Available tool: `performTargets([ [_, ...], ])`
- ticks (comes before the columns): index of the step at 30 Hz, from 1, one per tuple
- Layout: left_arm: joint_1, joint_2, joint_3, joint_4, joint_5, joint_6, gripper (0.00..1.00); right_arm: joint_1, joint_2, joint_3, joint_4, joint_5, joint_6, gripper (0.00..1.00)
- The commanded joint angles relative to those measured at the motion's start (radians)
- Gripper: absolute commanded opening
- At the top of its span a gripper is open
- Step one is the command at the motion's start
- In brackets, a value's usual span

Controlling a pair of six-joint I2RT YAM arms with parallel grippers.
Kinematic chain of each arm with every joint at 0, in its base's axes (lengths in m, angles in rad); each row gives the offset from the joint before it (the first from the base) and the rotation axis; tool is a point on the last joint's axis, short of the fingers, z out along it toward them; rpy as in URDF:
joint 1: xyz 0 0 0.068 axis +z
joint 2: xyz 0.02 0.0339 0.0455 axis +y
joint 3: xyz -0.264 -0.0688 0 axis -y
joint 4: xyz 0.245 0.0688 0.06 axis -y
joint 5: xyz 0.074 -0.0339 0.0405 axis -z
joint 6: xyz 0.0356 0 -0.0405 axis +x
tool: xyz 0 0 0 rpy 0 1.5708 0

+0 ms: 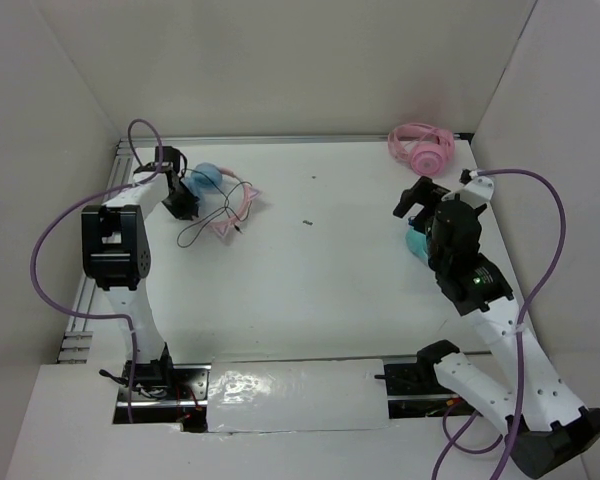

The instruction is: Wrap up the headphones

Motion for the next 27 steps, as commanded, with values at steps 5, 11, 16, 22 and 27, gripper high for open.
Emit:
performTargets([
  [5, -0.139, -0.339, -0.006, 0.07, -0.081, 0.084, 0.0, 0.038, -0.036, -0.056, 0.166, -0.422, -0.122, 1.0],
  [11, -0.365, -0.713, -0.216, 0.194, -0.208, 0.158, 0.0, 0.186, -0.002, -0.088, 0.203, -0.481, -0.179, 1.0],
  [16, -0.481, -0.946, -0.351, 0.253, -0.222, 0.148, 0.0, 0.247, -0.045, -0.194, 0.275, -0.338, -0.19, 1.0],
  [22, -0.584, -1.033, -0.316, 0.115, -0.219, 0.056, 0.0, 0.261, -0.165, -0.396, 0.49, -0.557, -0.144, 1.0],
  [27, -0.629, -1.023, -0.285, 0.036, -0.244, -0.038, 0.0, 0.276, -0.278, -0.513, 0.698, -0.79, -0.116, 1.0],
])
